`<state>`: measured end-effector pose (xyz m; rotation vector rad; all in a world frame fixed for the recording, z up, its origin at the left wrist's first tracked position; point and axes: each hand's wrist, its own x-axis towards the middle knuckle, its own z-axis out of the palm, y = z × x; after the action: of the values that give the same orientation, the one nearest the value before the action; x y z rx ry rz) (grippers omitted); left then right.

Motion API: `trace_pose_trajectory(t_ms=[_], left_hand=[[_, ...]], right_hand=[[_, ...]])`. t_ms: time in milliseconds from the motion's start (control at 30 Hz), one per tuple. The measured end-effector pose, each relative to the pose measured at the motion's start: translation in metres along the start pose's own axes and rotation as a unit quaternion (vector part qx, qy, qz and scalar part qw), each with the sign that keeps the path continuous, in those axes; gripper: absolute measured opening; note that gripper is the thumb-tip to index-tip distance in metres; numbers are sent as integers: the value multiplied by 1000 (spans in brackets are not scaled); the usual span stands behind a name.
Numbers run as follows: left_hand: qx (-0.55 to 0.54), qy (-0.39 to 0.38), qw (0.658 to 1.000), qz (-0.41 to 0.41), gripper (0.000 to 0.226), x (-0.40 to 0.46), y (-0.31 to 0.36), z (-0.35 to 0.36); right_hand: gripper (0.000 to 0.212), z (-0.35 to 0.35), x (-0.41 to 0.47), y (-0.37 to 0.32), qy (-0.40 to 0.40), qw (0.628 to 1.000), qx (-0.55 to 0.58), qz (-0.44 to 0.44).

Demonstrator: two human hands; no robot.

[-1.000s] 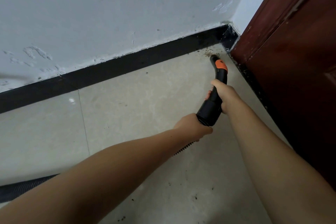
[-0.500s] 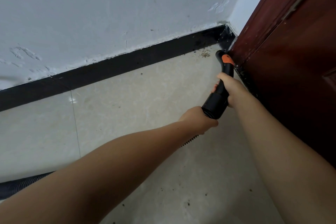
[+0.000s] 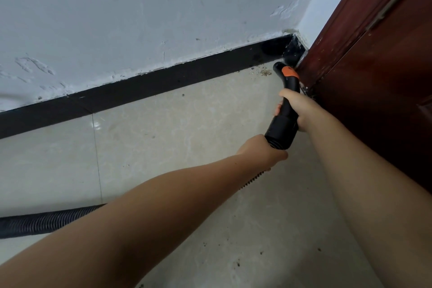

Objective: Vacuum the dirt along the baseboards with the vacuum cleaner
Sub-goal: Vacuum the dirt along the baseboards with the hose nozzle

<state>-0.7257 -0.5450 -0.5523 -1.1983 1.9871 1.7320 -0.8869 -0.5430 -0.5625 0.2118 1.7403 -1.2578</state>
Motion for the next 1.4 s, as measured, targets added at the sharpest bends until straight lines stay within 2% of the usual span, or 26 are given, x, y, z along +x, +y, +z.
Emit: trace_pose_trajectory(t_ms=[267, 533, 733, 1133, 1267, 1400], left_hand=[[-36, -2, 999, -6, 17, -19, -25, 18], [-44, 30, 999, -13, 28, -13, -19, 3], [-43, 33, 998, -16, 26, -9, -13, -6], [-82, 75, 994, -22, 17, -31, -51, 5], [-74, 67, 995, -27, 24, -29, -50, -1], [-53, 35, 998, -23, 30, -18, -36, -3]], right_hand=[[17, 3, -20, 23, -26, 1000, -13, 8], [21, 20, -24, 9, -27, 999, -19, 8], [21, 27, -22, 1, -21, 1000, 0, 10], [16, 56, -39, 29, -69, 993, -91, -6], [16, 56, -38, 28, -57, 995, -77, -3], [20, 38, -30, 21, -7, 1000, -17, 5]])
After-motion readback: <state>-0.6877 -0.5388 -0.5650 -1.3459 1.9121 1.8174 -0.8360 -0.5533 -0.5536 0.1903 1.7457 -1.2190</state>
